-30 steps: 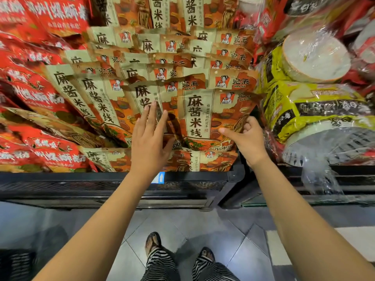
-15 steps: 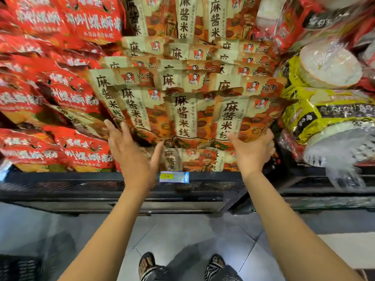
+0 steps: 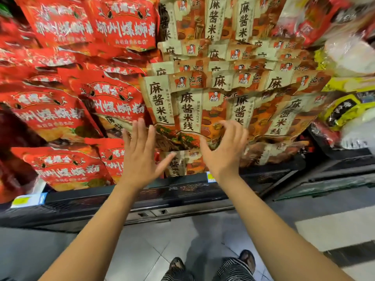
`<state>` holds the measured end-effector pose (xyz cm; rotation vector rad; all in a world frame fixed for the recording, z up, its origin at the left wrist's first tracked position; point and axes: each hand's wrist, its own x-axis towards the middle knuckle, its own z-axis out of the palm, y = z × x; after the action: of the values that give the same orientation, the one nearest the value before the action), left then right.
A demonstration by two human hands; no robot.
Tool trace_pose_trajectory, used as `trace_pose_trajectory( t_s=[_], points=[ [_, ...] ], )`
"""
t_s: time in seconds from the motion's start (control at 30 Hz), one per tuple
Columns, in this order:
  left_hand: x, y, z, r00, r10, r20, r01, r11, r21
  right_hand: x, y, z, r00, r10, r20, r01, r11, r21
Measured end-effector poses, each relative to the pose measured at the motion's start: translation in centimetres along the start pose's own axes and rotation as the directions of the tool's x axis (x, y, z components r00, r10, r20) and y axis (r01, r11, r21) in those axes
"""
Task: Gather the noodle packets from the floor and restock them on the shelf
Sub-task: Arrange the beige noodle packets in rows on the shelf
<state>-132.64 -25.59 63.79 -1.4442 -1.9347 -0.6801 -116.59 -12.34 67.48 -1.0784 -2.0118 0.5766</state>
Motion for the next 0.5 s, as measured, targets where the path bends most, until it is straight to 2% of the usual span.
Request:
trace_pose_trajectory(
  t_s=[0.03, 0.07, 0.1, 0.13, 0.27, 0.37, 0.43, 0.5],
  points=[
    [0.3, -0.7, -0.2, 1.000, -0.023, -0.010, 0.023, 1.000, 0.003, -0.4, -1.0, 0.7, 0.976, -0.082, 0.200, 0.075, 0.996, 0.046],
    [0.7, -1.6, -0.4, 0.998, -0.061, -0.014, 0.061, 0.998, -0.010, -0.7, -2.0, 1.7, 0.911, -0.136, 0.390, 0.113, 0.990, 0.082],
    [1.0, -2.4, -0.6, 0.994, -0.113, -0.009, 0.113, 0.993, -0.031, -0.7, -3.3, 2.6, 0.840, -0.163, 0.517, 0.129, 0.986, 0.102],
    [1.4, -3.1, -0.8, 0.983, -0.183, -0.002, 0.183, 0.981, -0.058, -0.6, -4.3, 3.7, 0.799, -0.181, 0.573, 0.134, 0.983, 0.123],
    [1.9, -5.0, -1.1, 0.855, -0.512, 0.085, 0.517, 0.827, -0.221, 0.6, -6.7, 6.7, 0.777, -0.215, 0.591, 0.102, 0.971, 0.218],
    [1.1, -5.7, -1.0, 0.823, -0.541, 0.173, 0.564, 0.746, -0.353, 1.9, -6.1, 6.3, 0.786, -0.141, 0.602, 0.035, 0.982, 0.184],
    [1.0, -6.0, -1.0, 0.821, -0.540, 0.183, 0.566, 0.734, -0.375, 2.9, -5.3, 5.3, 0.805, -0.060, 0.591, -0.054, 0.984, 0.173],
    [1.5, -6.1, -0.6, 0.789, -0.580, 0.202, 0.607, 0.687, -0.399, 3.8, -4.3, 4.3, 0.827, 0.041, 0.561, -0.161, 0.973, 0.167]
  ],
)
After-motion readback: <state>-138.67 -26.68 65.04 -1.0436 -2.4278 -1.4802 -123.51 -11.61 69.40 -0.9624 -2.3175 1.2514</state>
